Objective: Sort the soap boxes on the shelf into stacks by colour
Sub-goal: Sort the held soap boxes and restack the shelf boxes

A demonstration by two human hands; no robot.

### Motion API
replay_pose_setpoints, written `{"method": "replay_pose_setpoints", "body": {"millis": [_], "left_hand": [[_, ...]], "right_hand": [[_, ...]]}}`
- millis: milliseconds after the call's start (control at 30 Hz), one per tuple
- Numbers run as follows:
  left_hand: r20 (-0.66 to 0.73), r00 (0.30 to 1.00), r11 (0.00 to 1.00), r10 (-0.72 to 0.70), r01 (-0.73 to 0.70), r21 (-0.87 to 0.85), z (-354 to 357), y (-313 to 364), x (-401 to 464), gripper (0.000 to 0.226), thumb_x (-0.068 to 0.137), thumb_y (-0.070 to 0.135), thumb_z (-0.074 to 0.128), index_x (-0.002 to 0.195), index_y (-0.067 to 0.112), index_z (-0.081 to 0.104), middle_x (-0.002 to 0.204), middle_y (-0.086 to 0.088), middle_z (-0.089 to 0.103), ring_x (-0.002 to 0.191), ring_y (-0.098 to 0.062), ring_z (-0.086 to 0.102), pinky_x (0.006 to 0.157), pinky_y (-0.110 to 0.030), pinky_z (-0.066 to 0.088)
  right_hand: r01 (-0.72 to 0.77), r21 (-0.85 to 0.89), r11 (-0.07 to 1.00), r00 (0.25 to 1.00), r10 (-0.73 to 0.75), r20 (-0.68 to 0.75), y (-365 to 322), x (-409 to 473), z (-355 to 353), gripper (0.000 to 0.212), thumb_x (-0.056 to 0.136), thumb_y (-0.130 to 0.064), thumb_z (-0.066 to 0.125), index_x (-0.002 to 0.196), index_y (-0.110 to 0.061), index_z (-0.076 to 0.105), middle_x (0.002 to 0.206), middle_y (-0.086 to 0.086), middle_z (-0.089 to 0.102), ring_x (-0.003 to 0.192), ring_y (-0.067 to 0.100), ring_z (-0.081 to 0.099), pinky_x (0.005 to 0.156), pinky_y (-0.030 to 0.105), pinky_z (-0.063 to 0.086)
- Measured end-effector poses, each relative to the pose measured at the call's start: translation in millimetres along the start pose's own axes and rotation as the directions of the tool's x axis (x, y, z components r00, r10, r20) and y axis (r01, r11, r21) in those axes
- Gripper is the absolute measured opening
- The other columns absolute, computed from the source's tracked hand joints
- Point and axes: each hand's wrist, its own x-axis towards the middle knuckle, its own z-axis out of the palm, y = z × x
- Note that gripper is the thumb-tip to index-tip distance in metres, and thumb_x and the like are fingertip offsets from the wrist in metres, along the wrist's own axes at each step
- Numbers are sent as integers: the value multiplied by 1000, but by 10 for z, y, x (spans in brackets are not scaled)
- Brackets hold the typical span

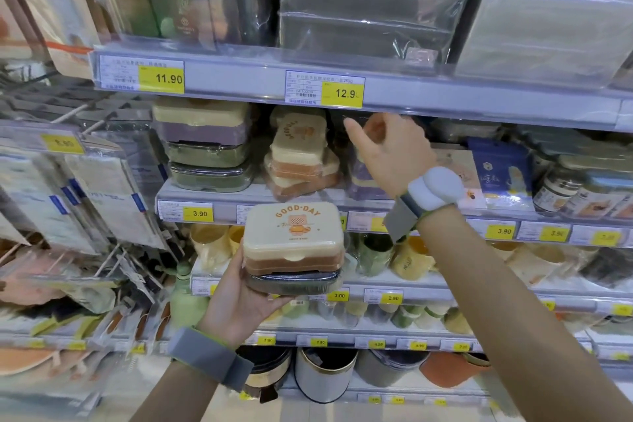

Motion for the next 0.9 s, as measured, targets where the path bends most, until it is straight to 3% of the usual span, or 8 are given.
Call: {"method": "replay_pose_setpoints", "body": {"millis": [233, 400, 500, 633, 667, 733, 800, 900], "left_hand": [[31, 999, 1000, 10, -9, -7, -133, 22, -90, 49, 101, 47, 40, 133, 17, 60, 131, -17, 66, 124, -38, 59, 89, -56, 56], [59, 996, 998, 67, -65, -21, -227, 98, -123, 51, 100, 49, 37, 136, 20, 58, 134, -12, 64, 125, -31, 54, 103, -58, 46], [49, 995, 996, 86, -85, -16, -285, 142, -129, 51, 101, 48, 33, 138, 22, 56, 135, -13, 64, 128, -36, 57, 103, -59, 46], [42, 997, 997, 63, -60, -50, -339, 168, -108, 51, 102, 48, 35, 140, 19, 54, 137, -15, 63, 129, -36, 56, 96, -56, 51], [43, 997, 996, 63, -61, -63, -347, 176, -108, 52, 102, 48, 36, 139, 18, 55, 136, -15, 63, 128, -36, 56, 96, -57, 50], [47, 996, 995, 72, -68, -78, -362, 196, -116, 51, 101, 48, 37, 137, 17, 57, 135, -15, 64, 128, -36, 56, 97, -58, 49], [48, 995, 993, 82, -78, -88, -374, 202, -132, 51, 101, 48, 38, 137, 18, 57, 135, -15, 63, 128, -37, 56, 97, -59, 49], [36, 995, 992, 88, -84, -93, -386, 209, -144, 51, 102, 48, 36, 137, 19, 57, 135, -15, 64, 127, -37, 57, 97, -60, 49]], "right_hand": [[79, -148, 986, 929, -19, 369, -465, 298, 369, 66, 85, -74, 31, 96, -15, 59, 78, 4, 62, 80, 29, 61, 65, 33, 42], [-43, -153, 987, 798, 126, 590, -615, 407, 573, 78, 85, -76, 33, 124, -14, 59, 117, 9, 59, 106, 29, 53, 89, 33, 34], [-69, -150, 986, 795, 145, 589, -677, 453, 751, 90, 74, -86, 36, 138, -23, 45, 145, 5, 46, 132, 31, 41, 112, 44, 25], [-192, 9, 981, 817, 155, 555, -720, 532, 887, 89, 80, -75, 46, 147, -20, 28, 155, 7, 29, 141, 33, 27, 116, 45, 18], [-180, -7, 984, 818, 153, 554, -719, 556, 910, 86, 77, -78, 46, 143, -23, 34, 152, 6, 35, 137, 33, 35, 113, 46, 25], [-231, 17, 973, 786, 177, 592, -691, 587, 914, 76, 75, -80, 47, 125, -24, 54, 133, 5, 57, 104, 24, 59, 83, 30, 44], [-363, 97, 927, 698, 202, 687, -645, 629, 957, 61, 85, -65, 51, 119, -16, 61, 119, 7, 66, 85, 19, 63, 56, 20, 42], [-445, 132, 886, 605, 189, 774, -595, 667, 1008, 40, 88, -56, 54, 84, -17, 62, 71, 4, 65, 68, 22, 61, 61, 28, 42]]}}
